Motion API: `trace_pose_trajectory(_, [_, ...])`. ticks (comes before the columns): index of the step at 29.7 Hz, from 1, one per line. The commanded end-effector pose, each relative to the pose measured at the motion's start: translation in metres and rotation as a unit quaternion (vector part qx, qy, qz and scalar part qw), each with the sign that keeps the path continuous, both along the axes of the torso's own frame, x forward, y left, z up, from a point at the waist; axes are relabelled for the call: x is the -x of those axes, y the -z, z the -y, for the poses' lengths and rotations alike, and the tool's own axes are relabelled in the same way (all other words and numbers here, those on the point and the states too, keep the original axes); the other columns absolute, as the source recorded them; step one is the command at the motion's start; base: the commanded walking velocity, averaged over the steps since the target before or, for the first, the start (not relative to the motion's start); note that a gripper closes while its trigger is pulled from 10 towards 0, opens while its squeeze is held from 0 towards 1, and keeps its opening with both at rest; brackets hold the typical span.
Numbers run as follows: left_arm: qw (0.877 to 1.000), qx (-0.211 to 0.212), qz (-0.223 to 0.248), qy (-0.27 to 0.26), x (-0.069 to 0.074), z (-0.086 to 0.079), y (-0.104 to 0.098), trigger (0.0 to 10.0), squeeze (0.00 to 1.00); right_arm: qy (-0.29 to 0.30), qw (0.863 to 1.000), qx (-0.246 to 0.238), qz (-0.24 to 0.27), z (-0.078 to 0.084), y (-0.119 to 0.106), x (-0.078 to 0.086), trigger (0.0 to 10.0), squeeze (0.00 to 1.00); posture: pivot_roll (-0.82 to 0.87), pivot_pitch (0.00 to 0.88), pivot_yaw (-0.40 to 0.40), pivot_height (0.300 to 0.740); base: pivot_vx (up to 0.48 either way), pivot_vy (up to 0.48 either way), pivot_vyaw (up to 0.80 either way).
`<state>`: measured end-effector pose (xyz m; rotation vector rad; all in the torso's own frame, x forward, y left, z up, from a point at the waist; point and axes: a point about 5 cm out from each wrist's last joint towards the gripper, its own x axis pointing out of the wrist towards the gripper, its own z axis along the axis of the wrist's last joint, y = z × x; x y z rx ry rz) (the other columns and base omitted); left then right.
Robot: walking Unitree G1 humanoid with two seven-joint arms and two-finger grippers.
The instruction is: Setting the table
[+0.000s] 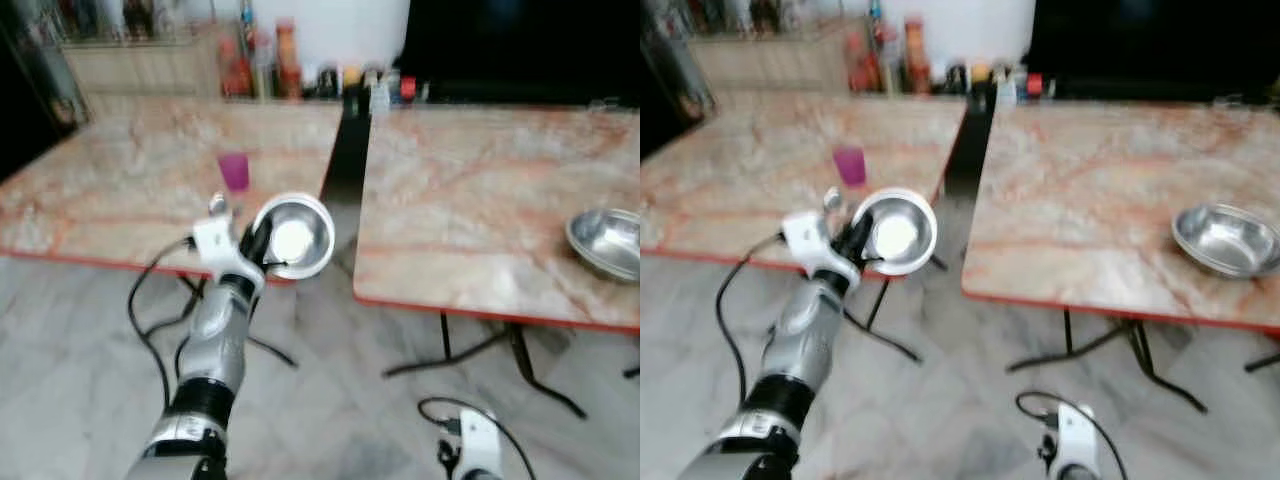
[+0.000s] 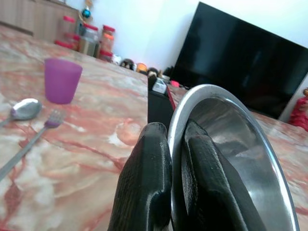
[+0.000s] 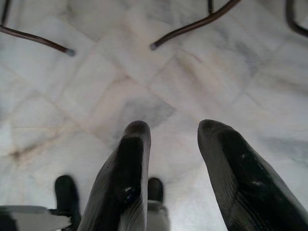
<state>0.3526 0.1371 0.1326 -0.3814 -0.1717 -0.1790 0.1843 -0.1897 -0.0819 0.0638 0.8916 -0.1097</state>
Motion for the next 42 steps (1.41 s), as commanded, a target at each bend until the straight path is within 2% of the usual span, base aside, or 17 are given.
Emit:
trace_pose_trajectory(1, [1.0,0.007,0.009,0.008,-0.002,0.0071,-0.0058,10.0,0.0,0.012,1.0,0.004,0.002,0.007,-0.002,-0.0024,10.0,0.0,0.01,0.0,0.03,0.74,0.255,-0.285,0.0])
trace_pose_trajectory(18, [1.0,0.009,0.012,0.009,-0.0005,0.0076,-0.0048,10.0,0.0,0.021,1.0,0.001,-0.003,0.0084,-0.0014,-0.0012,10.0,0.0,0.01,0.0,0.026,0.74,0.287,-0.325,-0.06])
trace_pose_trajectory(29, [1.0,0.013,0.016,0.014,-0.0001,0.0101,-0.0057,10.0,0.0,0.016,1.0,0.002,-0.002,0.0084,-0.0019,-0.0023,10.0,0.0,0.01,0.0,0.021,0.74,0.0,-0.398,-0.62])
trace_pose_trajectory(42, [1.0,0.015,0.017,0.021,0.0001,0.0117,-0.0066,10.0,0.0,0.012,1.0,0.003,-0.007,0.0059,0.0,0.0009,10.0,0.0,0.01,0.0,0.031,0.74,0.0,-0.398,0.0])
